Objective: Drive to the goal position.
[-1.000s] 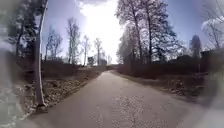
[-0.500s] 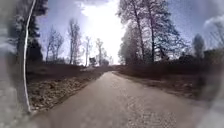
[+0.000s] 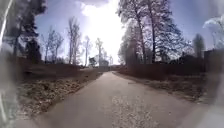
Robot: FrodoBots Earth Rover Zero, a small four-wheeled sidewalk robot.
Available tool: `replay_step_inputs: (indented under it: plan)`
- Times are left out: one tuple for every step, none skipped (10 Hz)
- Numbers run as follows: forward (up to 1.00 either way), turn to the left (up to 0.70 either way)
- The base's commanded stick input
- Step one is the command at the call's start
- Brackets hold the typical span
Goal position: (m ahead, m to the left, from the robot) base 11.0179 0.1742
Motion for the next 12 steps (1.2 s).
replay_step_inputs:
  plan:
    - [1.0, 0.25]
    - [1.0, 0.04]
    - [1.0, 0.0]
    - [1.0, 0.0]
    - [1.0, 0.06]
    - [1.0, 0.22]
    - [1.0, 0.0]
    - [1.0, 0.0]
    - [1.0, 0.0]
    - [1.0, 0.19]
    - [1.0, 0.27]
    - [1.0, 0.1]
